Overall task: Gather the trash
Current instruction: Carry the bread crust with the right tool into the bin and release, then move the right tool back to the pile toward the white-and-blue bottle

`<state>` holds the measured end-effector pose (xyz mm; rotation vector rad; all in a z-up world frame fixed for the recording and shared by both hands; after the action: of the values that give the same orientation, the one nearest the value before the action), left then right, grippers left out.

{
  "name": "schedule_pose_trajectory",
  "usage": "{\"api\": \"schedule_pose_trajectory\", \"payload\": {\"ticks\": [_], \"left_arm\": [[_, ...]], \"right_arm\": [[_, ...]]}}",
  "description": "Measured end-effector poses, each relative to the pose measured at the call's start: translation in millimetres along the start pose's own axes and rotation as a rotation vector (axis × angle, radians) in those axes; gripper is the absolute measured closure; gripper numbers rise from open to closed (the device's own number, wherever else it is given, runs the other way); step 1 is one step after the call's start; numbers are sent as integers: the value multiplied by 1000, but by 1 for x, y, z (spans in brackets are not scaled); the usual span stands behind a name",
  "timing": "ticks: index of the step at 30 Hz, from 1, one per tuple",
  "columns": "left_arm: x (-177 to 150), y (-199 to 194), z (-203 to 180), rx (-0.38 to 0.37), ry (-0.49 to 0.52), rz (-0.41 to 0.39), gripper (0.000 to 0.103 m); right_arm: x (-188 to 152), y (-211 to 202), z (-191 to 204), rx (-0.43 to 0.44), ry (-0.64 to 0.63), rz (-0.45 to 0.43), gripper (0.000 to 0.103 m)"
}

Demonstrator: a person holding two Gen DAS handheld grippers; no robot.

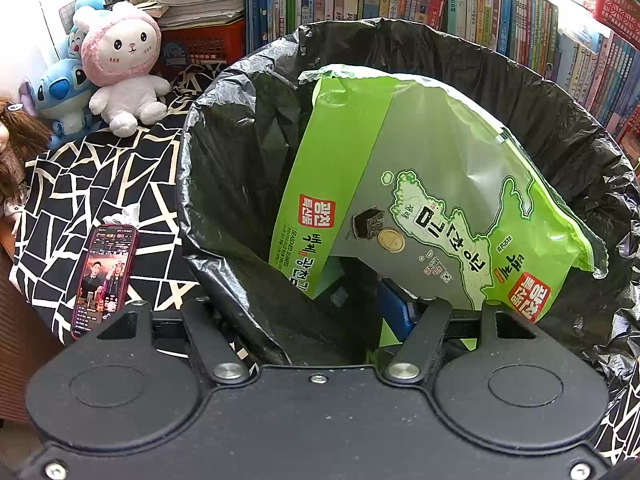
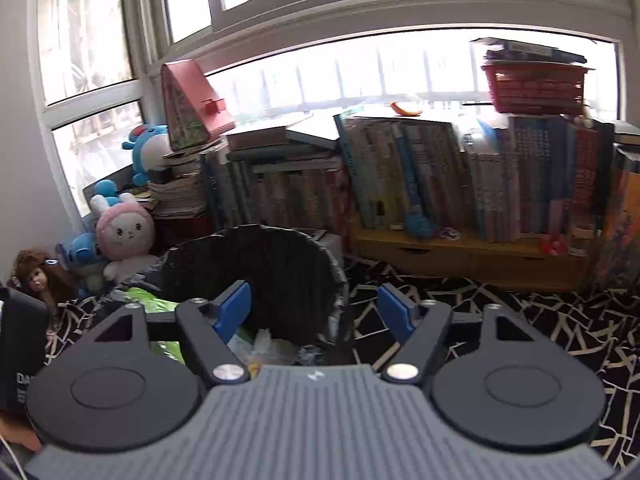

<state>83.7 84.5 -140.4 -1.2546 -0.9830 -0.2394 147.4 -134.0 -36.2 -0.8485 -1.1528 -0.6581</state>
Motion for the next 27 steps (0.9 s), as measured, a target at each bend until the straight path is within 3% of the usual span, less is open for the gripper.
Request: {"api": "schedule_pose_trajectory", "payload": {"ticks": [17,27], "left_arm": [[1,0,-1,7,13,-3,36],[0,-1,-2,16,26,-4,35]], "right_arm": [[-45,-18,-71,-263,-19,-5,14],[-101,-20,-106,-380,-16,99,13]]}}
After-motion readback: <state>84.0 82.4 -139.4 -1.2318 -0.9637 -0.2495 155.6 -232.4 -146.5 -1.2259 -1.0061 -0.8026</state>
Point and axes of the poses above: each gripper's, at about its wrist camera, not at the fingertips, and y roughly the way its jaws point, z to its left, x to its top, the point moved 6 cm from there along y, roughly the way its jaws point, and after that the axes turned 14 degrees about -z, right-handed, at the moved point
